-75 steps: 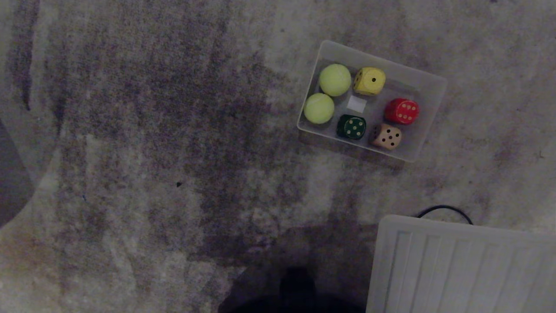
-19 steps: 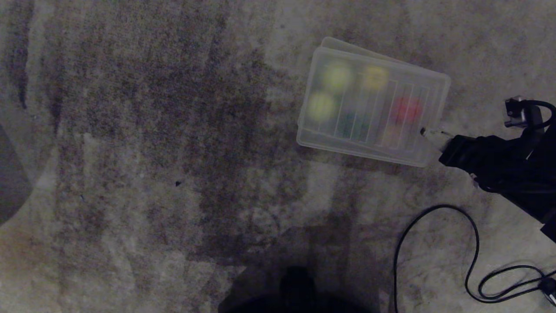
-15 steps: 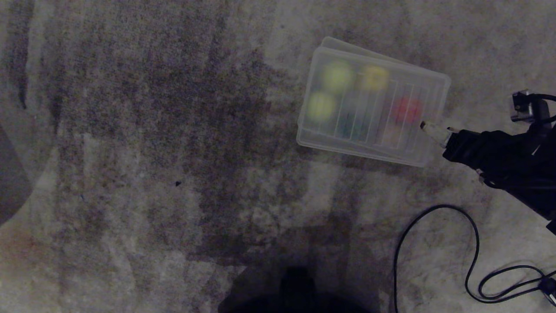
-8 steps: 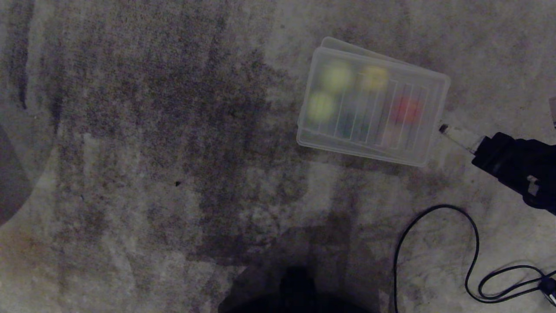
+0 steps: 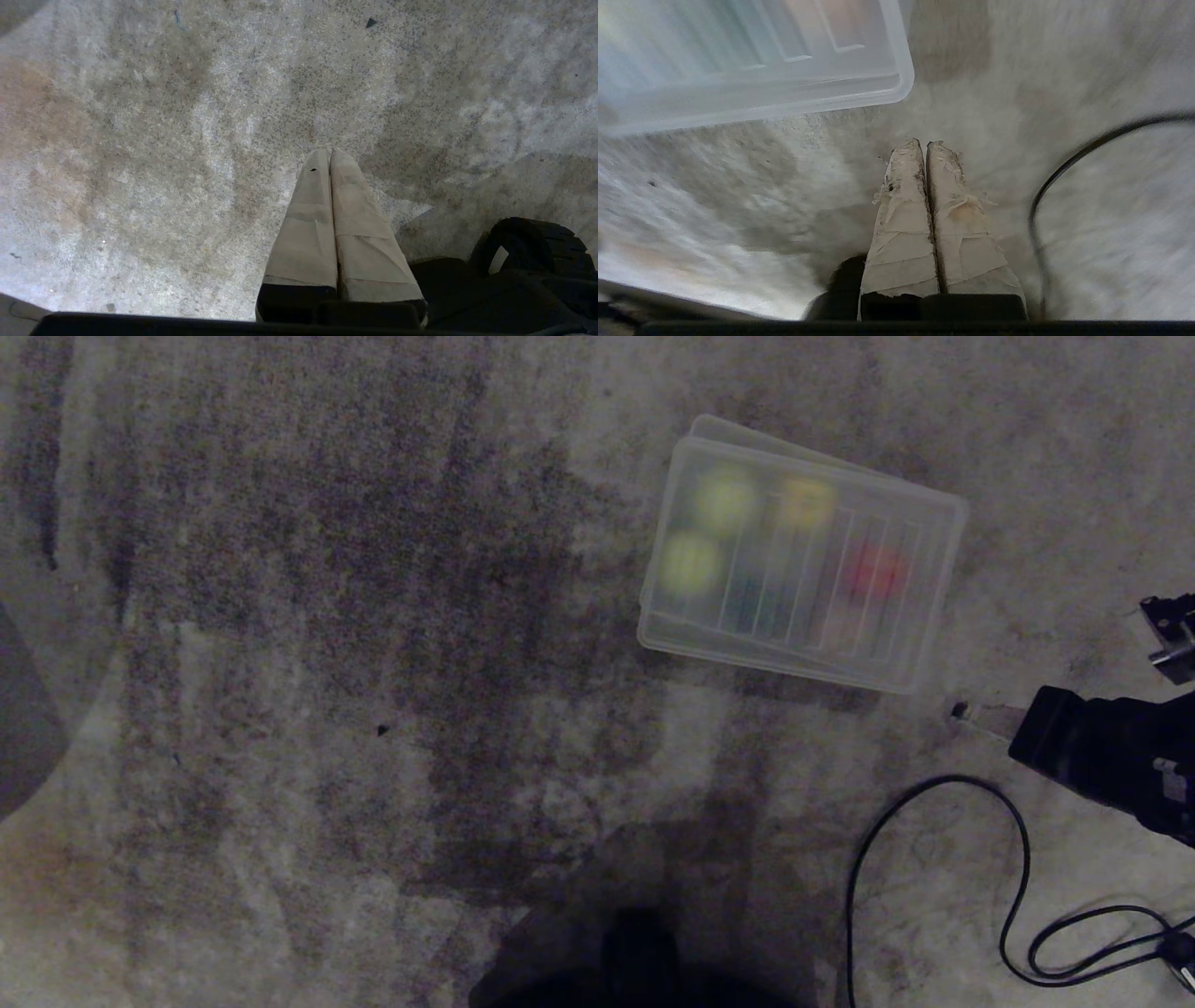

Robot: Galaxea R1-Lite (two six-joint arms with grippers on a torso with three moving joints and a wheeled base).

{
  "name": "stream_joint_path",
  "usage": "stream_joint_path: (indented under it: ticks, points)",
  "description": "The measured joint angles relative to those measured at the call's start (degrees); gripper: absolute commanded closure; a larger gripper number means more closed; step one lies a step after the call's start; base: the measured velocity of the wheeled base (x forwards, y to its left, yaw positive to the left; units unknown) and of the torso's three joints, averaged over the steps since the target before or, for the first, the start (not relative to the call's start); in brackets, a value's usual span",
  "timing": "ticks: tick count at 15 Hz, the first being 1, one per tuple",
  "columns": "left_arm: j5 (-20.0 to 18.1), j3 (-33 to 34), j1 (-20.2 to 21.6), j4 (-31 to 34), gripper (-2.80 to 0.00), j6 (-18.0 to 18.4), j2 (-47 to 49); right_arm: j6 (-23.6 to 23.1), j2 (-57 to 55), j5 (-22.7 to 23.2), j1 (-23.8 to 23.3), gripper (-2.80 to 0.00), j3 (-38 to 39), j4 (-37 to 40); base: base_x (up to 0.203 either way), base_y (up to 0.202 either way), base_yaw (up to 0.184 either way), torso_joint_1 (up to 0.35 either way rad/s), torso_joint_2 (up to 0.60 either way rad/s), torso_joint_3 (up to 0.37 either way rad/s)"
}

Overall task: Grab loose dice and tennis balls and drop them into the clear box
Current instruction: Close the lid

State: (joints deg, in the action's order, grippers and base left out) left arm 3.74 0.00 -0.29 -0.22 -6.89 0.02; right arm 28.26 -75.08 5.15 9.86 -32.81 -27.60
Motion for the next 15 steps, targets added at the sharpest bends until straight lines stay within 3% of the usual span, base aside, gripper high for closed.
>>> stream_joint_path:
  ticks: [7, 15]
  points:
    - [0.0, 0.0, 0.0, 0.0, 0.00, 0.0, 0.0, 16.1, -9.2, 0.6, 6.9, 0.00, -11.9, 5.4, 0.000, 0.000, 0.000, 0.000, 0.00, 0.000]
    - [0.0, 0.0, 0.0, 0.0, 0.00, 0.0, 0.0, 17.1, -14.0, 1.8, 8.0, 0.00, -16.7, 6.3, 0.000, 0.000, 0.000, 0.000, 0.00, 0.000]
